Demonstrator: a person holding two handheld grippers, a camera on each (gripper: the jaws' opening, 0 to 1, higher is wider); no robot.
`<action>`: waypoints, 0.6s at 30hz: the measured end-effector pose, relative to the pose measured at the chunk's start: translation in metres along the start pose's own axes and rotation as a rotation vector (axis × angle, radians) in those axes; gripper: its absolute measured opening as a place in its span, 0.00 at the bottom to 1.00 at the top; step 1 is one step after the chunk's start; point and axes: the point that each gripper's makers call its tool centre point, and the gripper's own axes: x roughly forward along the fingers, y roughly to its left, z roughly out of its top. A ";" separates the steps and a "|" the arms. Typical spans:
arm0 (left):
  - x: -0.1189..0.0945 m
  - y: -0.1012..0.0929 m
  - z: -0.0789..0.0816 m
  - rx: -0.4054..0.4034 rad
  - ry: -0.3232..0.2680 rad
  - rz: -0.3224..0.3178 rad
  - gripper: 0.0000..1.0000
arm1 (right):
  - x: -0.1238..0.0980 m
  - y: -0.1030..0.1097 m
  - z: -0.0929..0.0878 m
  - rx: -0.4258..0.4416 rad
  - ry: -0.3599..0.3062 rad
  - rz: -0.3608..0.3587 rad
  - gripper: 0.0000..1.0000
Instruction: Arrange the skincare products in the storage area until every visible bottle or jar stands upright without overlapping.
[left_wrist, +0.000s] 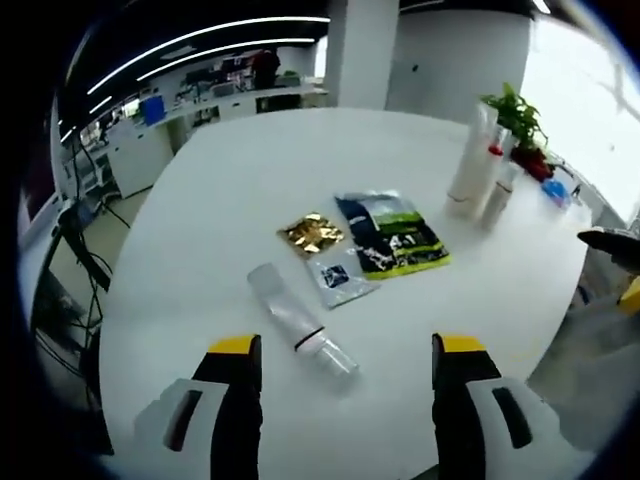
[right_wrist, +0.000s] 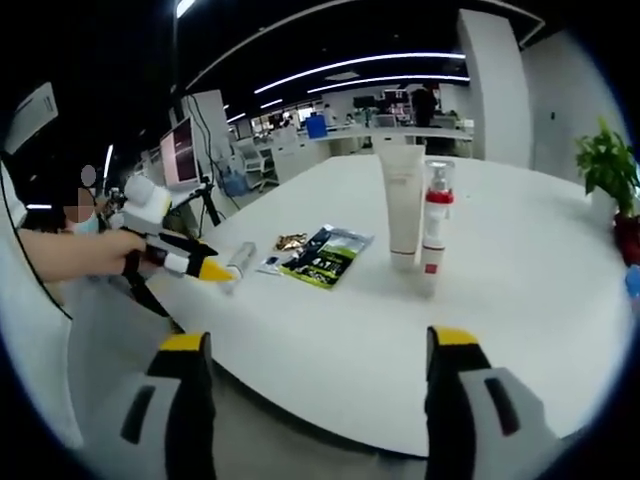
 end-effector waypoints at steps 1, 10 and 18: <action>0.003 0.002 -0.002 -0.005 0.009 0.010 0.61 | 0.000 0.000 0.000 -0.001 0.001 0.001 0.88; 0.021 0.018 -0.002 -0.017 0.066 0.077 0.50 | 0.001 -0.001 -0.001 -0.005 0.005 0.000 0.87; 0.037 0.031 0.003 -0.064 0.122 0.143 0.40 | 0.000 -0.004 0.000 0.005 -0.006 -0.011 0.86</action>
